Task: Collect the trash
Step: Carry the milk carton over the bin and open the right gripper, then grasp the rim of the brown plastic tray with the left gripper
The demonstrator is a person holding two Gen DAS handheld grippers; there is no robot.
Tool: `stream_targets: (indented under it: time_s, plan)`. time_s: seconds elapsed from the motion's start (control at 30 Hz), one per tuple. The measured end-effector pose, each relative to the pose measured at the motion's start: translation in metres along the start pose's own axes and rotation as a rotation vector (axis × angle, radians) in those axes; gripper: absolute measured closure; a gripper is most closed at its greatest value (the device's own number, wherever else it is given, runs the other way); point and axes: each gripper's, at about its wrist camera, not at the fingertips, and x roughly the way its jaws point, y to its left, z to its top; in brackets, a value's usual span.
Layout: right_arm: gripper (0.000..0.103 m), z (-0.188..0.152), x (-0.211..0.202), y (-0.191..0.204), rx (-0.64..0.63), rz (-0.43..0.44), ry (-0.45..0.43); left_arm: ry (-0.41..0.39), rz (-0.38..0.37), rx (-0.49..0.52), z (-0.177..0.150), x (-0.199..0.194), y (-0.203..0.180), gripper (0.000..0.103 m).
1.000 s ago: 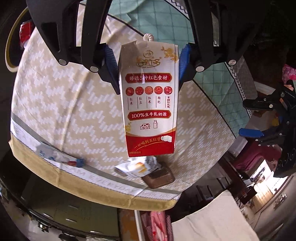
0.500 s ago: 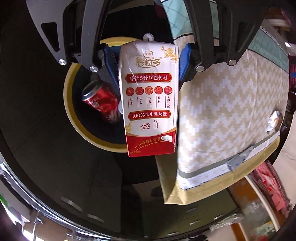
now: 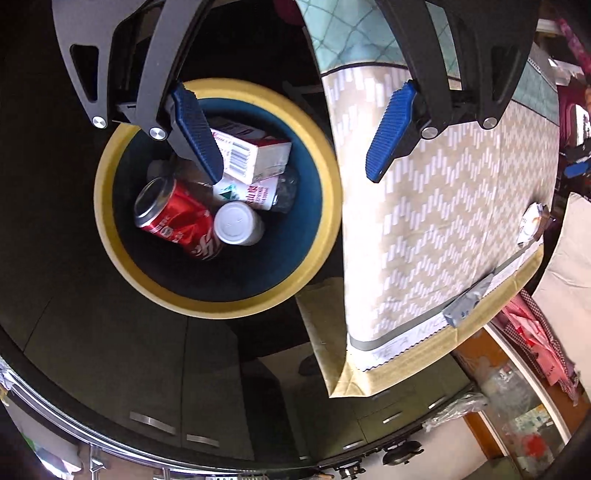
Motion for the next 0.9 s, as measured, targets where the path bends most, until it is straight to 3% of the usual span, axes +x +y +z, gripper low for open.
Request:
stream_targets:
  time_s: [0.13, 0.33, 0.7, 0.83, 0.9]
  plan:
    - [0.023, -0.018, -0.005, 0.012, 0.001, 0.053, 0.002, 0.005, -0.006, 0.023, 0.037, 0.014, 0.003, 0.023]
    - [0.022, -0.030, -0.009, 0.012, 0.005, 0.074, 0.010, 0.050, 0.055, 0.011, 0.072, 0.034, 0.030, 0.024]
    - [0.022, -0.031, -0.004, 0.008, 0.019, 0.099, 0.028, 0.085, 0.134, 0.181, 0.065, 0.041, 0.064, 0.040]
    - [0.022, -0.032, -0.003, 0.011, 0.024, 0.120, 0.036, 0.106, 0.135, 0.266, 0.063, 0.052, 0.066, 0.058]
    - [0.022, -0.033, -0.004, 0.012, 0.022, 0.120, 0.038, 0.120, 0.145, 0.323, 0.060, 0.059, 0.063, 0.061]
